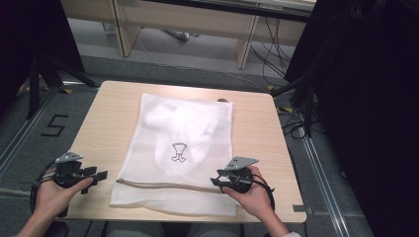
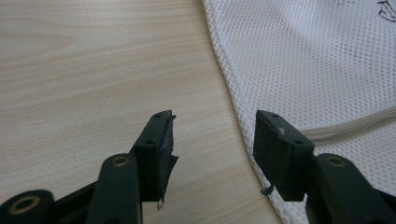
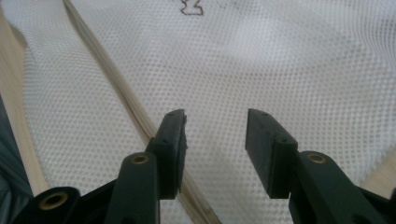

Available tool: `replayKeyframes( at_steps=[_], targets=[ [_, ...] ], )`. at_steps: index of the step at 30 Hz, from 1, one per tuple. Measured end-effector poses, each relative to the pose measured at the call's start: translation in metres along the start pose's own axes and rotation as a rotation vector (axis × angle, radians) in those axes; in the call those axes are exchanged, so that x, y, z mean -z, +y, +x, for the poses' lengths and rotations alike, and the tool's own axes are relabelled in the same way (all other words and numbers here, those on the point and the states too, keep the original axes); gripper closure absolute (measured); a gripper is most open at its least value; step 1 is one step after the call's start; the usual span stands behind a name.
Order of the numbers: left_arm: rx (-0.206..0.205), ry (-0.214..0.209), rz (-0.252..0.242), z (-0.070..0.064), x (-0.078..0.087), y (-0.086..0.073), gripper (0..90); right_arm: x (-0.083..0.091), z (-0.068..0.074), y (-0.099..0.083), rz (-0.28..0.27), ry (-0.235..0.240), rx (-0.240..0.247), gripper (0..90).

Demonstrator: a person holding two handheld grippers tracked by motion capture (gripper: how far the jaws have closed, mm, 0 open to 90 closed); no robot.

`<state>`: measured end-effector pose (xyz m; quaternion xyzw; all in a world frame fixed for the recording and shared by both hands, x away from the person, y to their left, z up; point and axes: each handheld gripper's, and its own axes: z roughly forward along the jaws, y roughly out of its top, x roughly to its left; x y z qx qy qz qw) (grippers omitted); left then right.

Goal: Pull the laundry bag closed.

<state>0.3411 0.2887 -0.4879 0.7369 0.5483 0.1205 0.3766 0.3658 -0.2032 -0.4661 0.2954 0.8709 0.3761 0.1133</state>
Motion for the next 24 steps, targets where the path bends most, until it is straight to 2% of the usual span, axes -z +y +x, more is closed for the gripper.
replayKeyframes(
  at_steps=[1,2,7,10,16,24],
  targets=[
    [-0.027,0.005,0.023,0.001,0.001,0.0,48.2,-0.002,0.002,0.002,-0.016,-0.005,0.01,58.9],
    [-0.03,0.006,0.024,0.001,0.001,0.001,48.5,-0.002,0.003,0.004,-0.013,0.009,0.021,59.3],
    [-0.032,0.014,0.015,0.0,-0.001,0.002,48.7,-0.01,0.013,0.014,-0.024,0.03,0.065,61.1],
    [-0.03,0.019,0.017,0.001,-0.001,0.002,48.5,-0.015,0.019,0.018,-0.038,0.035,0.074,61.9],
    [-0.034,0.032,0.01,0.001,-0.001,0.003,49.2,-0.021,0.027,0.029,-0.043,0.079,0.083,64.5],
    [-0.034,0.032,0.016,0.001,-0.001,0.003,49.8,-0.039,0.043,0.046,-0.06,0.111,0.144,64.9]
  ],
)
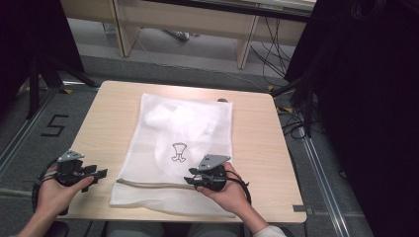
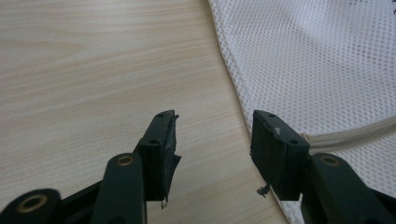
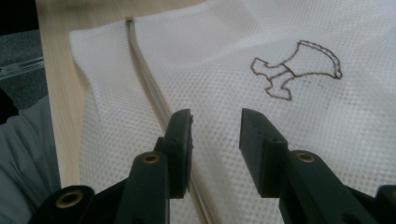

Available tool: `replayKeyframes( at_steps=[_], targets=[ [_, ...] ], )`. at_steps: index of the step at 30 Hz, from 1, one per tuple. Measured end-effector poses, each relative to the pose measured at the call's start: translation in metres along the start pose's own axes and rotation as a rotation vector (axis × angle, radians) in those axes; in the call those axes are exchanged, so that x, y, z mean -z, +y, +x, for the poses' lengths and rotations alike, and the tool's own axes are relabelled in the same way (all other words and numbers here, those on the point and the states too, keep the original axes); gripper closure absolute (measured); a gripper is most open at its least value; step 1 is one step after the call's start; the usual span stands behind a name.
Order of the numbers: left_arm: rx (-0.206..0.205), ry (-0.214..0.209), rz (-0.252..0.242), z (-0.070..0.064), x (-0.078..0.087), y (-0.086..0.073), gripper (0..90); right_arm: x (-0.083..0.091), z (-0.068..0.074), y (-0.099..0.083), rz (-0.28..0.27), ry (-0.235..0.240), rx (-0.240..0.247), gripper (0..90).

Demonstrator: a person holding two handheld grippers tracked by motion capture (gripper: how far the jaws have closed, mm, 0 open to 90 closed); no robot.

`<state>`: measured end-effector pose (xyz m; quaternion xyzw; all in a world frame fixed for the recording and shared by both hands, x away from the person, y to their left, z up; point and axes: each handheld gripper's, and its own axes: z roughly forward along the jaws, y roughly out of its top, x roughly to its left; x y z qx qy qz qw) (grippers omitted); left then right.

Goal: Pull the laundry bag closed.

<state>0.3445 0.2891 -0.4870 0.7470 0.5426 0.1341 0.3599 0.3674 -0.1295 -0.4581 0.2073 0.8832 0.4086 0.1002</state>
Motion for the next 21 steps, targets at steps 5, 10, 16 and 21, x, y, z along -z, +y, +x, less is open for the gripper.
replayKeyframes(
  at_steps=[5,10,16,21],
  targets=[
    [0.002,0.001,-0.002,0.0,0.0,0.0,50.0,-0.013,0.006,0.011,-0.002,0.021,0.015,65.0],
    [0.001,0.003,0.001,0.0,0.0,0.0,50.4,-0.022,0.01,0.02,-0.005,0.038,0.029,65.1],
    [0.004,0.003,-0.001,0.001,-0.001,0.0,50.7,-0.034,0.016,0.03,-0.006,0.056,0.044,65.3],
    [0.007,0.001,0.0,0.001,-0.001,-0.001,50.9,-0.045,0.021,0.041,0.0,0.079,0.07,65.6]
  ],
)
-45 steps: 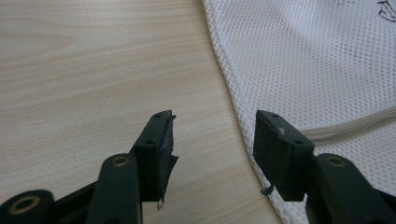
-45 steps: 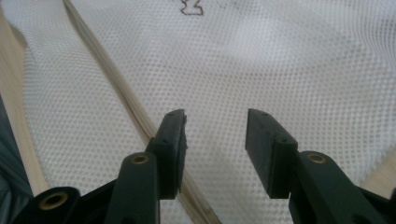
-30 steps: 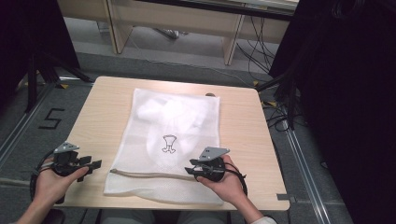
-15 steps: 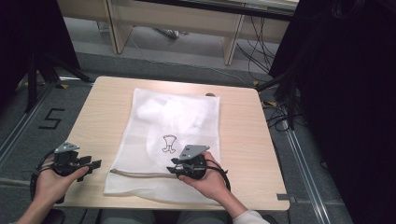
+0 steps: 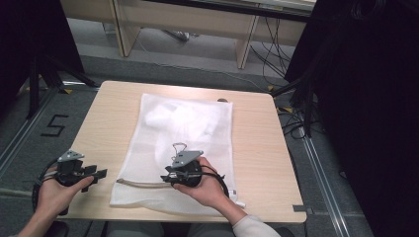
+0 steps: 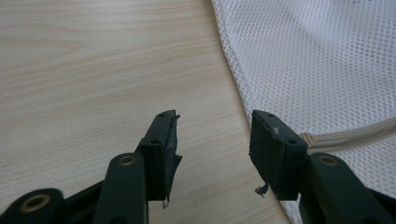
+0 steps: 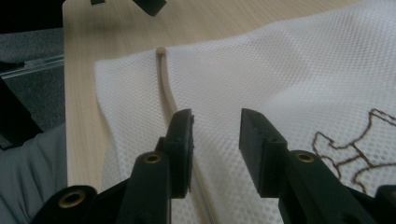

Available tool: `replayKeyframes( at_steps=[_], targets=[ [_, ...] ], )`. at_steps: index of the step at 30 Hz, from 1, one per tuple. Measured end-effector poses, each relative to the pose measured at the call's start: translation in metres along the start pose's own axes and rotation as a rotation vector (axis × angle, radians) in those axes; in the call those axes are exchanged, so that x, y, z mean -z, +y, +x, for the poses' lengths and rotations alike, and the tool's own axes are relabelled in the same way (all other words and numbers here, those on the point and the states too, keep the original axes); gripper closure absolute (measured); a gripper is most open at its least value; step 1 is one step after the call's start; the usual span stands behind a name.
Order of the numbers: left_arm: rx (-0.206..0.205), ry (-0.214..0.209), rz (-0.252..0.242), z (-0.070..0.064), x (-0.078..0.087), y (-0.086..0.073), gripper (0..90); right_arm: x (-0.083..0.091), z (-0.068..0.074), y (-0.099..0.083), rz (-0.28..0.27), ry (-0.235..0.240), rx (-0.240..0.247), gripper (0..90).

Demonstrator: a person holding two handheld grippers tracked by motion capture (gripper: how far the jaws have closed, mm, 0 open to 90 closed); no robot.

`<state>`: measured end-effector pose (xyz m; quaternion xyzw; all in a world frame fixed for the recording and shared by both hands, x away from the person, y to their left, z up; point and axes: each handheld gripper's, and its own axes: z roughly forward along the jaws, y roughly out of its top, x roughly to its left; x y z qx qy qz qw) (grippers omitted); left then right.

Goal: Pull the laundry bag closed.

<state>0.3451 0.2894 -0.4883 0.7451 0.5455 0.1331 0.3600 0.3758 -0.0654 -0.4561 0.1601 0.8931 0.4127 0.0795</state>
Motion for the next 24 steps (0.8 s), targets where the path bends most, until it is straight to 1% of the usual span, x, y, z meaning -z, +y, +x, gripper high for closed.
replayKeyframes(
  at_steps=[2,3,4,6,10,11,13,14,16,17,18,19,20,21,22,24],
  targets=[
    [0.002,0.004,-0.003,0.0,0.0,0.0,51.1,-0.005,0.002,0.005,-0.002,0.009,0.0,65.7],
    [0.003,0.007,-0.004,0.0,0.0,0.0,51.2,-0.007,0.003,0.007,-0.003,0.008,0.009,65.7],
    [0.003,0.007,-0.004,0.0,0.0,0.0,51.3,-0.009,0.004,0.009,0.005,0.02,0.009,65.8],
    [0.002,0.009,-0.004,0.0,0.001,0.0,51.4,-0.014,0.006,0.013,0.003,0.025,0.014,65.9],
    [0.001,0.01,-0.003,0.0,0.001,0.0,51.6,-0.023,0.011,0.02,0.018,0.039,0.034,66.3],
    [-0.001,0.011,-0.002,0.0,0.001,0.0,51.6,-0.026,0.012,0.021,0.017,0.045,0.029,66.4],
    [0.0,0.011,-0.001,0.001,0.001,0.0,51.6,-0.029,0.014,0.024,0.018,0.049,0.034,66.7],
    [0.0,0.012,0.0,0.001,0.001,0.0,51.5,-0.031,0.014,0.025,0.021,0.053,0.04,67.5],
    [0.001,0.016,-0.001,0.001,0.001,0.0,50.9,-0.033,0.016,0.027,0.023,0.066,0.034,70.0],
    [0.004,0.013,-0.004,0.001,0.001,0.0,50.7,-0.034,0.016,0.028,0.026,0.069,0.043,70.1],
    [0.006,0.013,-0.001,0.001,0.001,0.0,50.7,-0.034,0.018,0.028,0.028,0.064,0.017,70.0],
    [0.005,0.013,-0.002,0.001,0.001,0.0,50.6,-0.035,0.016,0.029,0.024,0.067,0.041,69.9],
    [0.005,0.013,-0.002,0.001,0.001,0.0,50.7,-0.035,0.016,0.029,0.024,0.067,0.041,69.9],
    [0.006,0.012,-0.002,0.001,0.001,0.0,50.7,-0.036,0.018,0.03,0.031,0.06,0.02,69.6],
    [0.006,0.013,-0.002,0.001,0.001,0.0,50.8,-0.038,0.016,0.031,0.024,0.064,0.04,69.5],
    [0.006,0.014,-0.004,0.001,0.001,0.0,51.1,-0.039,0.016,0.031,0.029,0.065,0.044,69.4]
  ],
)
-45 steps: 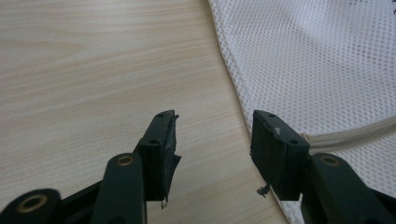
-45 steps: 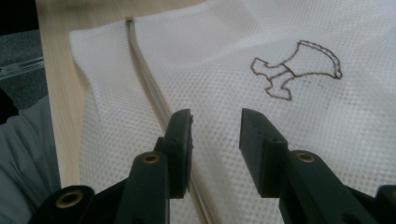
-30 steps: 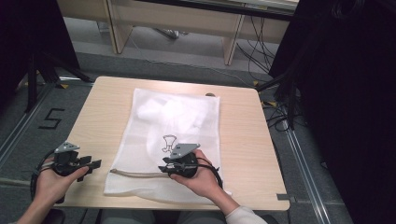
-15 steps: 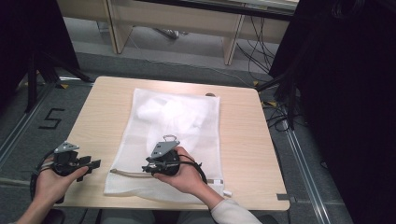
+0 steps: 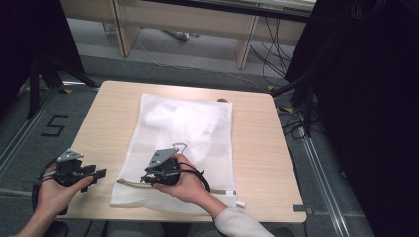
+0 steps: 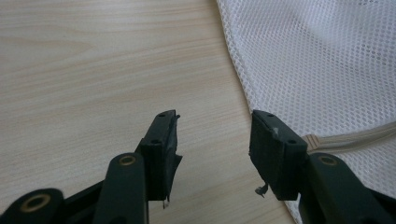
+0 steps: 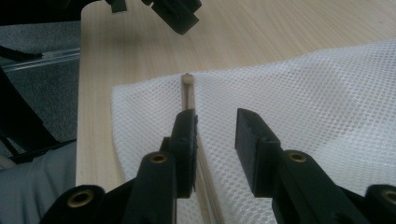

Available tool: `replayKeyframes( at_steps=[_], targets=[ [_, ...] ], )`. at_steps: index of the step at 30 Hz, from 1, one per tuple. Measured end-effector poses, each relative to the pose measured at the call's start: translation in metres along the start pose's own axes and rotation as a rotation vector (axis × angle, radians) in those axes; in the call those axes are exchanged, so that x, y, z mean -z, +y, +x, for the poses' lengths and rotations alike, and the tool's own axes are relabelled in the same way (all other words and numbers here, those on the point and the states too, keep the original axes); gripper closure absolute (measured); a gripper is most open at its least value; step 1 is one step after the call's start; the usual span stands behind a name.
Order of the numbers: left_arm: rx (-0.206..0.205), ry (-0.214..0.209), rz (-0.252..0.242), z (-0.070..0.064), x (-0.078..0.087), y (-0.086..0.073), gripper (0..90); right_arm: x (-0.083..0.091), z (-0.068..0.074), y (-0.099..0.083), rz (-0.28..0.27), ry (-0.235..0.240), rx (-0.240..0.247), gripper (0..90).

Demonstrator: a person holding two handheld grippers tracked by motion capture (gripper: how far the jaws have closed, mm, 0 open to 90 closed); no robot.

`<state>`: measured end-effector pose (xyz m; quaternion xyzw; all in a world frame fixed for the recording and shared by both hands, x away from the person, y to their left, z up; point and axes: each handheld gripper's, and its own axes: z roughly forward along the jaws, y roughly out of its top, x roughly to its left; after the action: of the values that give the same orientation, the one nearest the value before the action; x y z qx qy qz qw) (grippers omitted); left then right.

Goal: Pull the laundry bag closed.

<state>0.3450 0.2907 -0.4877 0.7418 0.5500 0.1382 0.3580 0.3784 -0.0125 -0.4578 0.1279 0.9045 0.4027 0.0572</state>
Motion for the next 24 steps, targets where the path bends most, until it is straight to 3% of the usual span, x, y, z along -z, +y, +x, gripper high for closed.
replayKeyframes(
  at_steps=[3,4,9,10,12,13,17,22,24],
  targets=[
    [-0.002,0.005,0.0,0.0,0.0,0.0,51.2,-0.003,0.001,0.001,0.002,0.005,0.005,69.7],
    [-0.001,0.004,0.0,0.0,0.0,0.0,51.2,-0.004,0.003,0.001,0.004,0.004,-0.021,71.1],
    [0.002,0.0,-0.002,0.0,0.0,0.0,51.2,-0.009,0.003,0.003,-0.001,0.021,0.003,70.3],
    [0.001,0.001,-0.001,0.0,0.0,0.0,51.3,-0.01,0.004,0.003,0.0,0.018,-0.015,69.0],
    [0.001,0.001,0.0,0.0,0.0,0.0,51.4,-0.014,0.004,0.003,-0.005,0.022,0.011,67.2],
    [0.001,0.0,-0.001,0.0,0.0,0.0,51.4,-0.015,0.006,0.003,-0.004,0.022,-0.004,66.7],
    [0.002,0.003,-0.005,0.0,0.0,0.0,51.5,-0.02,0.008,0.005,-0.008,0.032,0.025,65.6],
    [0.0,0.0,0.0,0.0,0.0,0.0,51.5,-0.023,0.01,0.007,-0.001,0.032,0.008,65.1],
    [0.002,0.001,-0.001,0.0,0.0,0.0,51.4,-0.025,0.009,0.008,-0.003,0.028,0.023,65.0]
  ],
)
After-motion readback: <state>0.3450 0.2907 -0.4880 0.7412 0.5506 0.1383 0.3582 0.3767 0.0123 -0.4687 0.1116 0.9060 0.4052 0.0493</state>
